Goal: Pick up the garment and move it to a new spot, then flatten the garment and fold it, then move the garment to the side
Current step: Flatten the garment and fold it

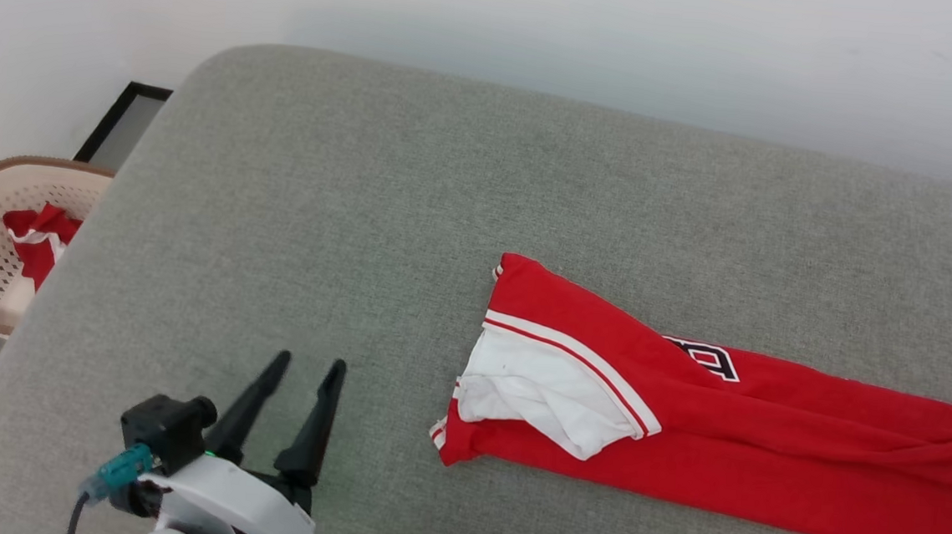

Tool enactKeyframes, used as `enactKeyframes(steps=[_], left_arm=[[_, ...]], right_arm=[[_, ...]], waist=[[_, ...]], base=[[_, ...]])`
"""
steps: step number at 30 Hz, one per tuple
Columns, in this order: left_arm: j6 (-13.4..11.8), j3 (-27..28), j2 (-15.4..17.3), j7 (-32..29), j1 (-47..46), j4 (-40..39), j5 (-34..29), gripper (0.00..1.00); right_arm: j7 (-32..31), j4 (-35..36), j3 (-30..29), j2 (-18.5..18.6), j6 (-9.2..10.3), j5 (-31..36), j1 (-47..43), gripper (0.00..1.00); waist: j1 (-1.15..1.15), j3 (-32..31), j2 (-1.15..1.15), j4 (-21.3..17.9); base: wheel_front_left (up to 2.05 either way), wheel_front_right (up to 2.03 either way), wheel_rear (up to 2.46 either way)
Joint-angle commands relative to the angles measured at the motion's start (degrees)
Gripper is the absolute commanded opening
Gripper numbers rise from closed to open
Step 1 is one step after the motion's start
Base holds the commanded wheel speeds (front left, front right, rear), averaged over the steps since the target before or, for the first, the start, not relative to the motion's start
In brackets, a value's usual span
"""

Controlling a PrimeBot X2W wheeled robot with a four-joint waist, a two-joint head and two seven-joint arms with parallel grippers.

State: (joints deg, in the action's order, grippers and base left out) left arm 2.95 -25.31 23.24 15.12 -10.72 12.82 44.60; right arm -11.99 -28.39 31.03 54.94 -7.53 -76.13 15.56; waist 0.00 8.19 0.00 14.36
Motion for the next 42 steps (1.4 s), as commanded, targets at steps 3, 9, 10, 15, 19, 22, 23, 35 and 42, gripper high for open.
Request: enactKeyframes(steps=[3,9,10,15,19,22,23,35,42], left_arm=[[-0.9,5.5,-2.6,0.0,2.0,-2.0,-10.3,1.0],[0.3,12.7,-7.7,0.0,3.8,-5.1,-23.1,1.0],[0.7,13.6,-8.6,0.0,4.1,-5.1,-24.2,1.0],[2.8,16.5,-11.8,0.0,4.1,-4.4,-28.9,1.0],[3.8,17.8,-13.5,0.0,3.6,-3.5,-31.3,1.0],[4.2,18.9,-13.9,0.0,3.4,-2.8,-32.4,1.0],[4.2,19.3,-14.0,0.0,3.5,-2.7,-32.7,1.0],[4.5,22.8,-14.6,0.0,5.0,-2.8,-35.4,1.0],[4.6,26.3,-15.8,0.0,5.3,-4.2,-35.8,1.0]], right_arm=[[-6.1,-1.1,0.1,-0.4,0.1,-1.2,0.4,1.0],[-13.5,-5.4,-0.5,-3.8,0.1,-0.4,4.8,1.0],[-14.4,-6.5,-0.5,-4.7,0.1,0.1,5.8,1.0],[-17.4,-13.8,0.7,-11.1,0.11,5.5,10.5,1.0],[-18.8,-17.2,2.2,-16.3,0.1,9.5,12.3,0.47],[-18.9,-17.2,2.0,-18.7,0.03,10.7,12.9,0.0],[-18.6,-16.9,1.6,-19.0,-0.11,10.9,13.1,0.0],[-9.4,-17.7,-8.6,-11.1,0.24,12.6,16.3,0.0],[-4.6,-23.5,-15.9,-4.0,0.11,13.2,16.2,0.0]], waist=[[0.0,0.5,0.0,-0.3],[0.0,1.6,0.0,-0.6],[0.0,1.8,0.0,-0.6],[0.0,3.2,0.0,-0.6],[0.0,3.9,0.0,-0.4],[0.0,4.0,0.0,-0.8],[0.0,4.1,0.0,-1.1],[0.0,5.4,0.0,-6.4],[0.0,5.9,0.0,-9.0]], base=[[0.0,0.0,0.0],[0.0,0.0,0.0],[0.0,0.0,0.0],[0.0,0.0,0.0],[0.0,0.0,0.0],[0.0,0.0,0.0],[0.0,0.0,0.0],[0.0,0.0,0.0],[0.0,0.0,0.0]])
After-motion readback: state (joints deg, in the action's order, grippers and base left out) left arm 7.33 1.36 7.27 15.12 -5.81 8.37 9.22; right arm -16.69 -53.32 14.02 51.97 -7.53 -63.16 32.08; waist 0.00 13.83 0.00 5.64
